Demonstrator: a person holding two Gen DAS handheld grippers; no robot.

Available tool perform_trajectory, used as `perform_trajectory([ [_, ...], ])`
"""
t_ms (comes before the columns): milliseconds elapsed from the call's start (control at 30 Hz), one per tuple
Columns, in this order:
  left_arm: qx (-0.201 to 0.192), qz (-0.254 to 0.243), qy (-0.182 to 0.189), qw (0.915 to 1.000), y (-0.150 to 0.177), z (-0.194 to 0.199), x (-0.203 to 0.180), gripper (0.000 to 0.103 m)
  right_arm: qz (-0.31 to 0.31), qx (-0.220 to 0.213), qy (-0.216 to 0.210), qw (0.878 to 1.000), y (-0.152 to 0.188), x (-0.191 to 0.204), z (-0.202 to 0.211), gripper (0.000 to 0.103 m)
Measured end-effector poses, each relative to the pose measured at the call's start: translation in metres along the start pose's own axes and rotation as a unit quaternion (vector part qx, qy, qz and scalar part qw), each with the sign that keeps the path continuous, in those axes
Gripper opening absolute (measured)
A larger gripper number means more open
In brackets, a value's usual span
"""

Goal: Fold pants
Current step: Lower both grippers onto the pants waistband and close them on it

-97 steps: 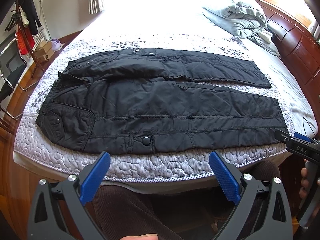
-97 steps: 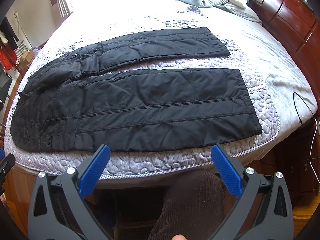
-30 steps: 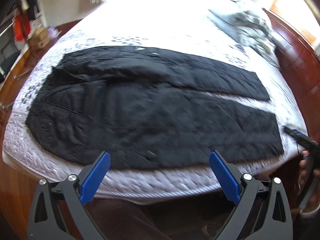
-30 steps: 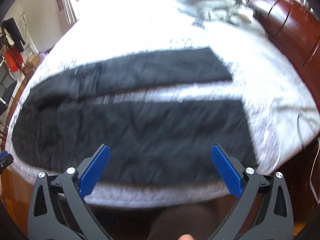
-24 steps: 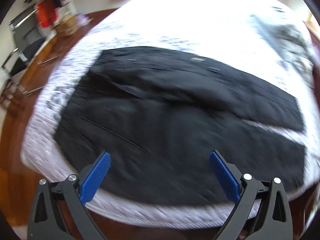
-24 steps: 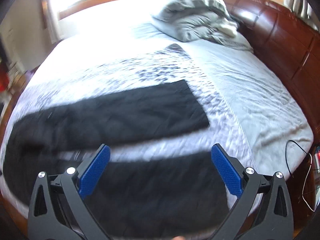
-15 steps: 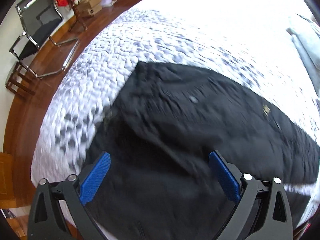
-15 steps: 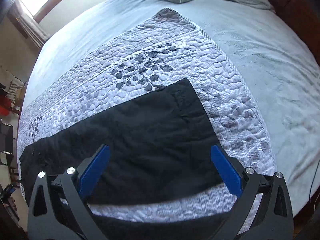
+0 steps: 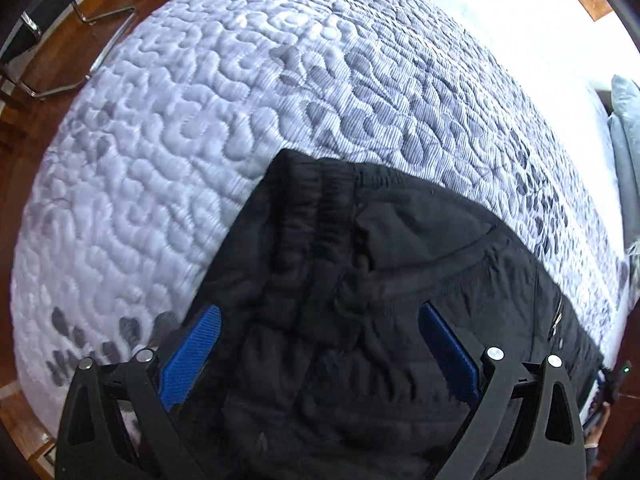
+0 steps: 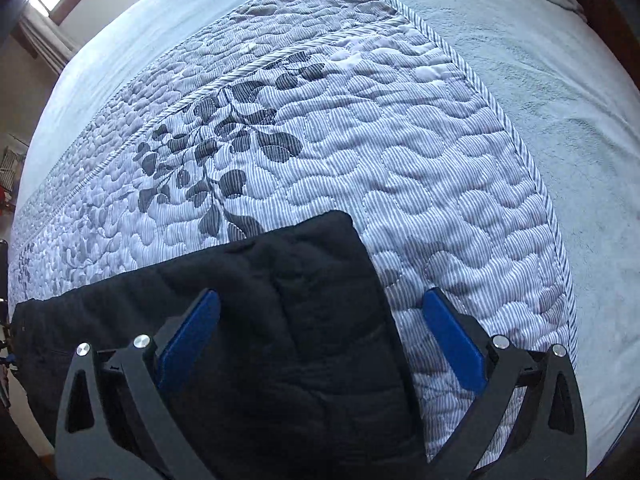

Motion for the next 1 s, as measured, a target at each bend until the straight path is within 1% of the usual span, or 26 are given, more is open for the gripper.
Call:
perform_trajectory([
  [67, 0.000, 0.015, 0.010, 0.9998, -0.007, -0.006, -0.002, 0.099, 0.010, -0.003, 0.014, 1.000, -0.001, 0.003, -0.002, 0.101],
  [100, -0.007, 0.019, 0.014, 0.9997, -0.013, -0.009, -0.003, 0.099, 0.018, -0.003, 0.023, 1.000, 0.000, 0.005, -0.003, 0.101],
  [133, -0.006, 0.019, 0.012, 0.9997, -0.016, -0.013, -0.004, 0.099, 0.029, -0.003, 0.035, 0.999, 0.001, 0.007, -0.004, 0.101],
  [200, 0.013, 0.020, 0.000, 0.9997, -0.021, -0.023, -0.005, 0.099, 0.045, -0.006, 0.053, 0.998, 0.003, 0.010, -0.007, 0.101],
  [267, 0.016, 0.016, -0.017, 0.9996, -0.021, -0.029, -0.009, 0.099, 0.052, -0.011, 0.057, 0.997, 0.005, 0.009, -0.010, 0.101],
  [333, 0.009, 0.006, -0.037, 0.9993, -0.018, -0.032, -0.014, 0.100, 0.048, -0.005, 0.057, 0.997, 0.004, 0.008, -0.012, 0.101],
  [467, 0.014, 0.004, -0.039, 0.9991, -0.015, -0.034, -0.022, 0.099, 0.050, 0.000, 0.073, 0.996, 0.004, 0.007, -0.011, 0.101],
  [500, 0.011, -0.003, -0.044, 0.9990, -0.013, -0.034, -0.025, 0.099, 0.052, -0.001, 0.081, 0.995, 0.004, 0.009, -0.010, 0.101],
  [567, 0.003, -0.009, -0.055, 0.9985, -0.006, -0.031, -0.026, 0.093, 0.072, -0.010, 0.092, 0.993, 0.007, 0.014, -0.007, 0.101],
  [600, 0.000, -0.009, -0.055, 0.9984, -0.003, -0.030, -0.029, 0.087, 0.088, -0.014, 0.096, 0.991, 0.005, 0.024, -0.008, 0.100],
  [633, -0.003, -0.010, -0.056, 0.9984, 0.002, -0.029, -0.038, 0.079, 0.109, -0.023, 0.102, 0.989, 0.007, 0.030, -0.007, 0.094],
  [667, -0.004, -0.013, -0.057, 0.9983, 0.006, -0.027, -0.040, 0.075, 0.128, -0.033, 0.104, 0.986, 0.010, 0.037, -0.005, 0.085],
  [700, -0.005, -0.016, -0.056, 0.9983, 0.010, -0.024, -0.042, 0.068, 0.132, -0.035, 0.108, 0.985, 0.012, 0.040, -0.004, 0.083],
  [733, -0.005, -0.017, -0.053, 0.9984, 0.016, -0.018, -0.041, 0.060, 0.133, -0.038, 0.116, 0.984, 0.013, 0.042, -0.002, 0.078],
  [767, -0.004, -0.018, -0.047, 0.9987, 0.019, -0.016, -0.043, 0.057, 0.134, -0.039, 0.122, 0.983, 0.014, 0.044, -0.001, 0.069],
  [800, -0.003, -0.020, -0.041, 0.9989, 0.024, -0.013, -0.045, 0.050, 0.138, -0.041, 0.129, 0.981, 0.015, 0.045, 0.000, 0.064],
  [833, -0.005, -0.020, -0.037, 0.9991, 0.028, -0.010, -0.048, 0.043, 0.138, -0.044, 0.134, 0.980, 0.017, 0.044, 0.003, 0.051],
  [867, -0.006, -0.022, -0.034, 0.9992, 0.032, -0.008, -0.052, 0.039, 0.138, -0.045, 0.136, 0.980, 0.018, 0.045, 0.005, 0.034],
  [900, -0.010, -0.024, -0.030, 0.9992, 0.038, -0.004, -0.055, 0.032, 0.138, -0.047, 0.135, 0.980, 0.020, 0.045, 0.009, 0.028],
  [933, -0.016, -0.028, -0.027, 0.9991, 0.044, 0.001, -0.058, 0.026, 0.139, -0.048, 0.132, 0.980, 0.022, 0.047, 0.011, 0.020],
  [1000, -0.035, -0.042, -0.031, 0.9980, 0.059, 0.013, -0.064, 0.023, 0.152, -0.056, 0.136, 0.977, 0.023, 0.048, 0.017, 0.017],
])
Point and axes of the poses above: each gripper's, at about its wrist camera, not at the fingertips, and z roughly against the way its jaws point, x to its left, y to its underside, the point moved 6 cm from there along -z, roughly the way its jaws point, and after that the axes turned 12 degrees about x, right-handed, at the moved point
